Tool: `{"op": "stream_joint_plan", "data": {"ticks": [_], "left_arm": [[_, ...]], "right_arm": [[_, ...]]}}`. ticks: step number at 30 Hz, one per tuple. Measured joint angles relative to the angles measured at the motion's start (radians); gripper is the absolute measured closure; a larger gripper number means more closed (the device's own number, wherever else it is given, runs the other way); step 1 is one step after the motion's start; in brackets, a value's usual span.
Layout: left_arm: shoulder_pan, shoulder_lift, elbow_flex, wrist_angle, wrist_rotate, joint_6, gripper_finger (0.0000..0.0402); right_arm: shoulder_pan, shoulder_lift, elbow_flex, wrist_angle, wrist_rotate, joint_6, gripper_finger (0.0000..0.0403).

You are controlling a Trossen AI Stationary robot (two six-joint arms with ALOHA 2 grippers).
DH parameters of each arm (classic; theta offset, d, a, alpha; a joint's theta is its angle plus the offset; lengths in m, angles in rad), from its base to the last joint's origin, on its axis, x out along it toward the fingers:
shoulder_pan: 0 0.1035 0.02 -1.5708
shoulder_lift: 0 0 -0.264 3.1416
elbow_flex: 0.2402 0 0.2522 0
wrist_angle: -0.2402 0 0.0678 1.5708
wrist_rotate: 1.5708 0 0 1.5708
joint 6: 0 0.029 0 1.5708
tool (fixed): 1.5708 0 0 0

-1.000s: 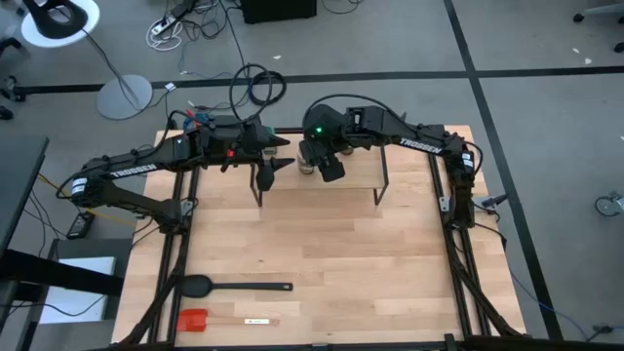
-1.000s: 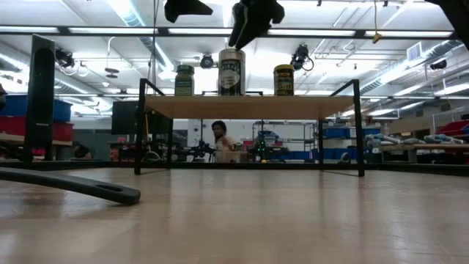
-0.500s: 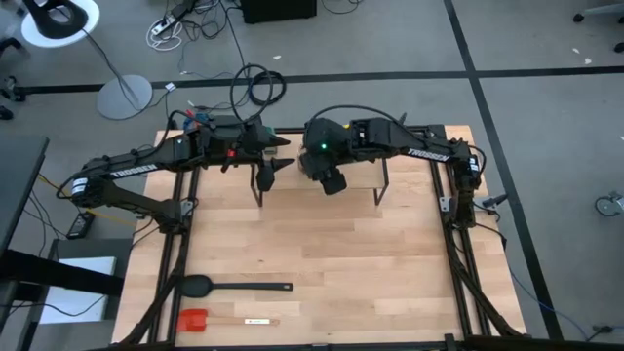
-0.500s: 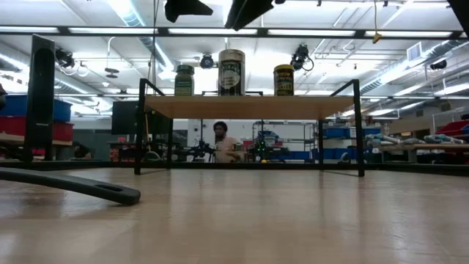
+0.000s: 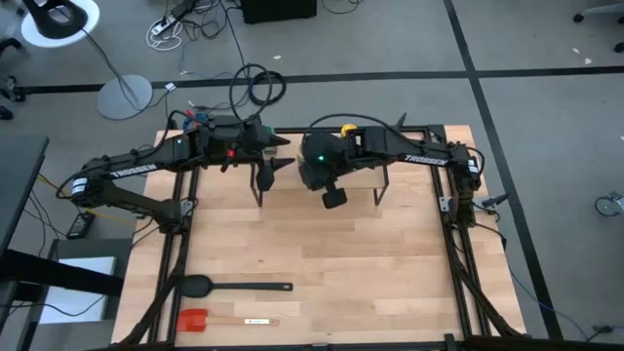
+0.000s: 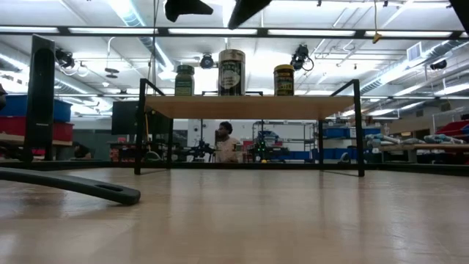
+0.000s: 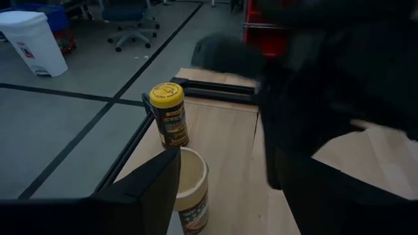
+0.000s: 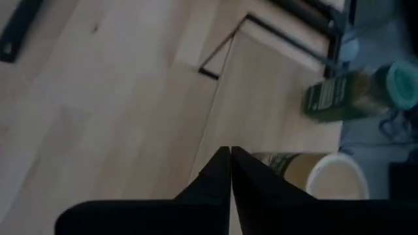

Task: Shelf spices
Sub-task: Put the brown seasoning bottle on the shelf

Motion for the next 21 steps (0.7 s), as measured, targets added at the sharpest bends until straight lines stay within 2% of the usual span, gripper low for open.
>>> {"op": "stream_joint_plan", "data": {"ticks": [8,21], "left_arm": [[0.000,-0.015,0.000,-0.007,0.009,-0.005,0.0147],[-0.001,-0.021,0.000,-0.014,0.009,-0.014,0.0147]], "right_arm": [[-0.049,0.003,-0.120,0.063,0.007,0.025,0.0399],[-0.116,0.001,-0.227,0.153,0.009,0.021,0.0402]]}}
